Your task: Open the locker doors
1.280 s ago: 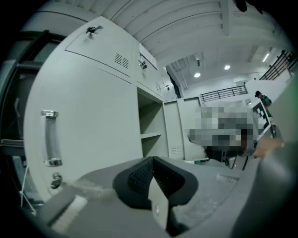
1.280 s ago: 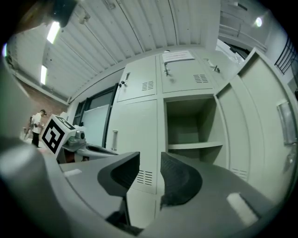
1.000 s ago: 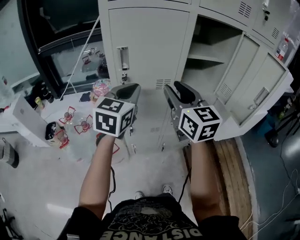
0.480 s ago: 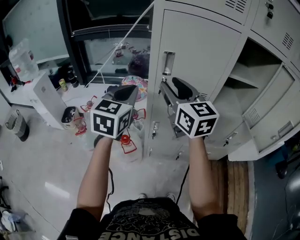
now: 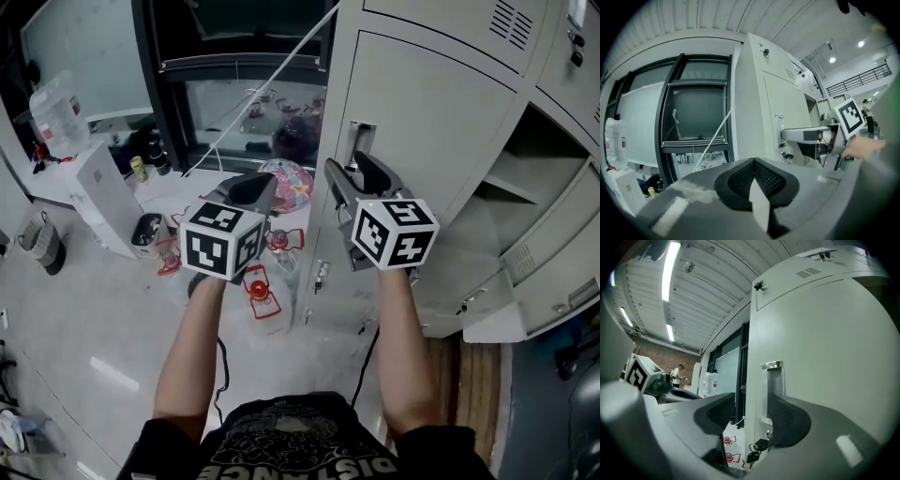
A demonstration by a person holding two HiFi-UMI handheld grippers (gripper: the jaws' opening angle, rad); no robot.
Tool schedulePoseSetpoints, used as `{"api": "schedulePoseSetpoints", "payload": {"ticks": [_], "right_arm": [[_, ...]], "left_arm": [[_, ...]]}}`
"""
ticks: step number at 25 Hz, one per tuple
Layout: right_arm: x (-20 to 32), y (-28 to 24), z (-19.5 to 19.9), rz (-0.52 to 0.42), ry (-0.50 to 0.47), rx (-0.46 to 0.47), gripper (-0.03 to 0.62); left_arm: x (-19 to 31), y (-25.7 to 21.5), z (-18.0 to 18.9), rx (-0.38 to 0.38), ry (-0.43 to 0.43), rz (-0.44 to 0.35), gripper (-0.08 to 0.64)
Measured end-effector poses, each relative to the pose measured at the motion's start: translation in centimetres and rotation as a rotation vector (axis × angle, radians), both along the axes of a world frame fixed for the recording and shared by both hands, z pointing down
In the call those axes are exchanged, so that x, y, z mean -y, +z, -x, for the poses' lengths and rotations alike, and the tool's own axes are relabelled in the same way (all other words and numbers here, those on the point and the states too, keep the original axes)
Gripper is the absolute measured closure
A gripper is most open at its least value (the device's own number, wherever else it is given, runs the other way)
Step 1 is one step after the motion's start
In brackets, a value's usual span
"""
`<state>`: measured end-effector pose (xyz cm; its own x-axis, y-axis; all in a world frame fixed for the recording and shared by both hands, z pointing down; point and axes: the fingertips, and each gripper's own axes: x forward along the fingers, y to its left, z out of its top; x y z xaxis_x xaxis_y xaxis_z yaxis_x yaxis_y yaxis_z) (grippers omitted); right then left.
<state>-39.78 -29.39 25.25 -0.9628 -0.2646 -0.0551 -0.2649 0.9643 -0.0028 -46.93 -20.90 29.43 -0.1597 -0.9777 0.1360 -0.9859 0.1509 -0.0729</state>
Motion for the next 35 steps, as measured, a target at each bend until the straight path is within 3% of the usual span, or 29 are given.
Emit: {"api": "schedulePoseSetpoints", "payload": {"ticks": [15,35], "right_arm": [[0.1,0.2,1.6,0.068,-0.012,-0.005,0.365],[-4.8,0.3,-3.3,0.025,0.038,-0.049,0.376]], "left_arm": [[1.1,0.0,0.1,-0.007,0.041,0.0,0.557],[-1.5,0.2,-4.9,-0.042,0.14,-0.009,0.557]]}}
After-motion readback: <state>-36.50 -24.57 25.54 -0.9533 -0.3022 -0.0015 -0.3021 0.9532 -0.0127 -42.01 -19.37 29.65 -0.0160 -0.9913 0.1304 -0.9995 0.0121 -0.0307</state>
